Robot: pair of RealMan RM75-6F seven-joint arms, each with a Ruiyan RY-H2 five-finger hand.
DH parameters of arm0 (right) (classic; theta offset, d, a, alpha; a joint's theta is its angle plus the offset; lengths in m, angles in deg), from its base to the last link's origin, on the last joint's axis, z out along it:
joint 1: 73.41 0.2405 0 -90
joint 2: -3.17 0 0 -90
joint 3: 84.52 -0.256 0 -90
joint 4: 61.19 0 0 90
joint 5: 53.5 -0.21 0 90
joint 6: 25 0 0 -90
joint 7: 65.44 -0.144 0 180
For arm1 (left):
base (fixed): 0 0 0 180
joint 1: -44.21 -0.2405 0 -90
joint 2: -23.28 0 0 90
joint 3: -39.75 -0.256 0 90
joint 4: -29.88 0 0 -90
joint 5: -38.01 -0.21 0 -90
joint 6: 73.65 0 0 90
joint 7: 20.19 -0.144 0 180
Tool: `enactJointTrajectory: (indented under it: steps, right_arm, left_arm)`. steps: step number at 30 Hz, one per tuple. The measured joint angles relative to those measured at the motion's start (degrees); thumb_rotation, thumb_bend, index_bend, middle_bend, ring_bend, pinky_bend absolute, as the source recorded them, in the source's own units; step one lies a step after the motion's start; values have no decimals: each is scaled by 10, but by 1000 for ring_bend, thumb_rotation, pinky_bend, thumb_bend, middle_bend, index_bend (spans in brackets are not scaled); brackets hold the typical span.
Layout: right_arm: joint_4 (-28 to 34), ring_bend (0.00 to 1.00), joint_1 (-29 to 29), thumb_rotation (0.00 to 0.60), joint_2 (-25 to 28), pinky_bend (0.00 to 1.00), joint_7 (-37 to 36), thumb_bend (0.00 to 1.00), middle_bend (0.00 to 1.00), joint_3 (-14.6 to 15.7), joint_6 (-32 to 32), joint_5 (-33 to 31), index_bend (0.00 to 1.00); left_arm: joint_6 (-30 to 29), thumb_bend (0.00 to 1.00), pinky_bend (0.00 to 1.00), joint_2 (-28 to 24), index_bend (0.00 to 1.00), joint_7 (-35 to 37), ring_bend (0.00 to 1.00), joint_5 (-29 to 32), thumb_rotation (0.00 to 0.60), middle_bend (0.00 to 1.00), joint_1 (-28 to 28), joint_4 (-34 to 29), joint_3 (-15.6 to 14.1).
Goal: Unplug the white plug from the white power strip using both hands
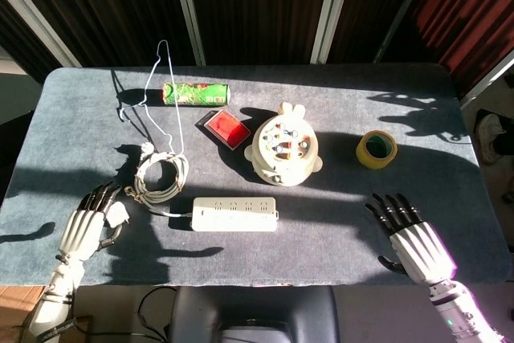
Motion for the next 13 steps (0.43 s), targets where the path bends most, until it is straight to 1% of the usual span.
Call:
enactJointTrajectory:
  steps: [3, 5, 8, 10, 13]
  right_arm:
    - [-19, 0, -37, 600, 6, 0, -25, 248, 0, 3, 49, -9, 0]
    - [-45, 0, -65, 600, 3, 0, -50, 231, 0, 2, 89, -18, 0]
    - [-92, 0, -104, 600, -7, 0, -94, 214, 0, -3, 137, -35, 0]
    - [-117, 0, -119, 600, -11, 0, -122, 210, 0, -7, 154, -38, 0]
    - [-130, 0, -131, 600, -15, 0, -141, 210, 0, -14, 169, -34, 0]
  left_arm:
    - [-63, 408, 135, -29, 0, 6, 0, -16, 600, 0, -31, -22, -5]
    - [-117, 421, 119, -50, 0, 6, 0, -26, 600, 0, -62, -38, -12]
    - [-172, 424, 112, -87, 0, -14, 0, -41, 600, 0, -113, -73, -29]
    - [-184, 425, 111, -108, 0, -31, 0, -58, 600, 0, -128, -95, -41]
    - [-172, 425, 111, -123, 0, -38, 0, -69, 600, 0, -131, -112, -51]
